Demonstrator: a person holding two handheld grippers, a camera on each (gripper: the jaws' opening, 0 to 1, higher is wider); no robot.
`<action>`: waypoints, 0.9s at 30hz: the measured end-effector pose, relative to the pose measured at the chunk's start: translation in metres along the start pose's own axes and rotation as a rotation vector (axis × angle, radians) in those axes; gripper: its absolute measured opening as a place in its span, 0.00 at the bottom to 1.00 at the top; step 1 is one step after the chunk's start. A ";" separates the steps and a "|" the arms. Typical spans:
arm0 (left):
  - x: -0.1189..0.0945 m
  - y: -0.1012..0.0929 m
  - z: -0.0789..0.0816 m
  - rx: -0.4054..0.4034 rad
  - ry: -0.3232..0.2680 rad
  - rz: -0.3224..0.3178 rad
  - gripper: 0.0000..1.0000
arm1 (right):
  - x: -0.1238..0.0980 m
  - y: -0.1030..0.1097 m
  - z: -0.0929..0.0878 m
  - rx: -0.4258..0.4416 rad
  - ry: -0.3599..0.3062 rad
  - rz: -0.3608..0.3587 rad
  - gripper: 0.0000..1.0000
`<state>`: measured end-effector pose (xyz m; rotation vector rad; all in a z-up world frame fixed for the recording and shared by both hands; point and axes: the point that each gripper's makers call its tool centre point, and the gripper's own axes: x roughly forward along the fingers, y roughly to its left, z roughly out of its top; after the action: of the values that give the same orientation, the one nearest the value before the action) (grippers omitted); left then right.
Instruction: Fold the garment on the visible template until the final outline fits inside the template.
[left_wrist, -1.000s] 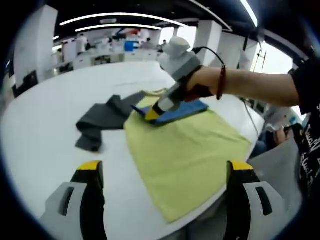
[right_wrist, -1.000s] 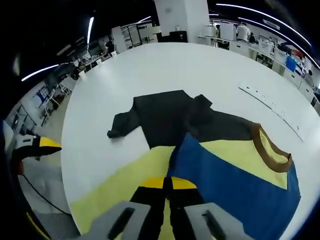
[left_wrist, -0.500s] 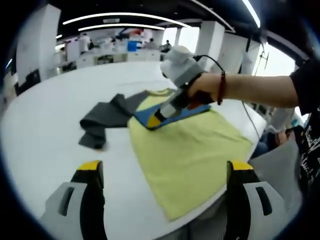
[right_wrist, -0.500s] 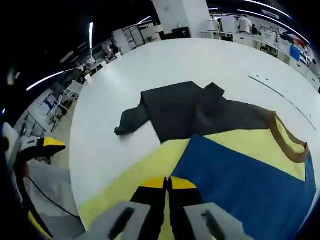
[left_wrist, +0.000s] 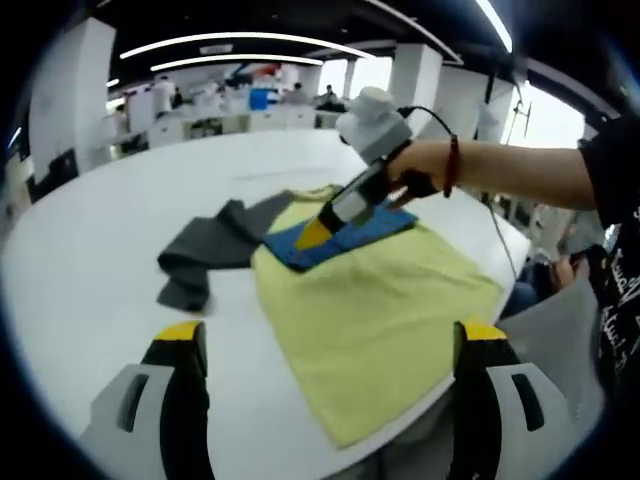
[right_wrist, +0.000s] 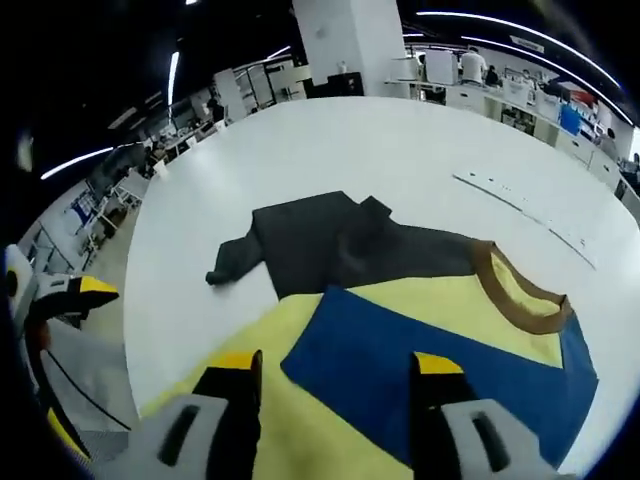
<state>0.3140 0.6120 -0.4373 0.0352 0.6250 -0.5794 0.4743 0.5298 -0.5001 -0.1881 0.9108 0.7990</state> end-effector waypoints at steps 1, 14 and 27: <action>0.000 0.000 0.000 0.001 0.001 -0.001 0.99 | -0.002 -0.003 0.000 0.003 -0.005 -0.008 0.65; 0.000 -0.007 0.005 0.023 -0.006 -0.017 0.99 | -0.038 -0.060 -0.019 0.076 -0.020 -0.179 0.82; 0.002 -0.011 0.007 0.031 -0.006 -0.032 0.99 | -0.078 -0.117 -0.060 0.156 0.021 -0.284 0.81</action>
<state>0.3132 0.6001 -0.4316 0.0526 0.6120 -0.6194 0.4888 0.3776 -0.4981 -0.1846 0.9372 0.4616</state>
